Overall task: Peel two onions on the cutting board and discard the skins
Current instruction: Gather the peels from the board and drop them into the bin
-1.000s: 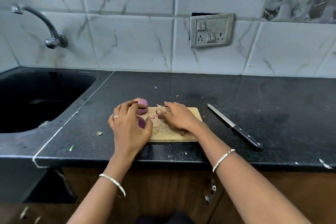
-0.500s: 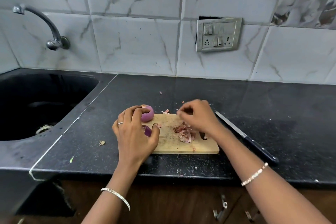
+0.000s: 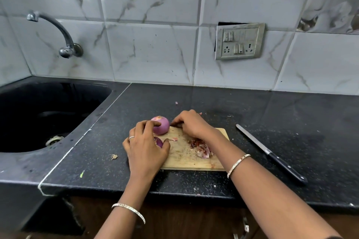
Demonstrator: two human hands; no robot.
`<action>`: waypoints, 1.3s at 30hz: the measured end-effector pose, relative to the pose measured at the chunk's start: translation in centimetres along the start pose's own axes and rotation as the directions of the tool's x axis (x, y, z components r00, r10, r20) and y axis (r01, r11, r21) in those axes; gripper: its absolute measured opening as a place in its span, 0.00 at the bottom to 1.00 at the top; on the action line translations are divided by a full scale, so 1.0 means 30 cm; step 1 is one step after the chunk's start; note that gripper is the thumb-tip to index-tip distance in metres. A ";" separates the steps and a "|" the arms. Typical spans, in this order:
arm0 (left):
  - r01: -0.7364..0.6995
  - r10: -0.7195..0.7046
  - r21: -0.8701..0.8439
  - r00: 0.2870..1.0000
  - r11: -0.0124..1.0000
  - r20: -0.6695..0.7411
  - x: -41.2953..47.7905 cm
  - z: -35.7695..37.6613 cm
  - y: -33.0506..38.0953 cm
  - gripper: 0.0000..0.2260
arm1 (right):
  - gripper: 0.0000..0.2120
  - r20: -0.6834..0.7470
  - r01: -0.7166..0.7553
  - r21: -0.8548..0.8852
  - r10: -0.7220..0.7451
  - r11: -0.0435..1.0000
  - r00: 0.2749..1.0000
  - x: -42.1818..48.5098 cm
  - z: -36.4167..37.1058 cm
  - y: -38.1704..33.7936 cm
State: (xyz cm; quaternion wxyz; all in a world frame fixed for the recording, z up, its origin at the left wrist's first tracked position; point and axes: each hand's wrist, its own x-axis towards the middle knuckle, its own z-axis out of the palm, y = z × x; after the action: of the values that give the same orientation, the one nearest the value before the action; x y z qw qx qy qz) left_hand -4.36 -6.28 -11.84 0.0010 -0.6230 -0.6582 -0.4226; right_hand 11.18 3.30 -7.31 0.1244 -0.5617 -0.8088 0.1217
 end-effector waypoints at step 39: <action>-0.084 0.111 -0.076 0.847 0.994 0.519 -0.080 -0.002 0.270 0.27 | 0.11 -0.184 -0.144 0.240 0.191 0.960 0.964 -0.379 -0.168 0.144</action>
State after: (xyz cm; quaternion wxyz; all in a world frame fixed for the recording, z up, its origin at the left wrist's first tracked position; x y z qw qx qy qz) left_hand 2.79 -9.37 -8.57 -0.1718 -0.7467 -0.5905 -0.2533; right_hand 20.50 -5.62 -4.78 0.2590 -0.6203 -0.7220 0.1639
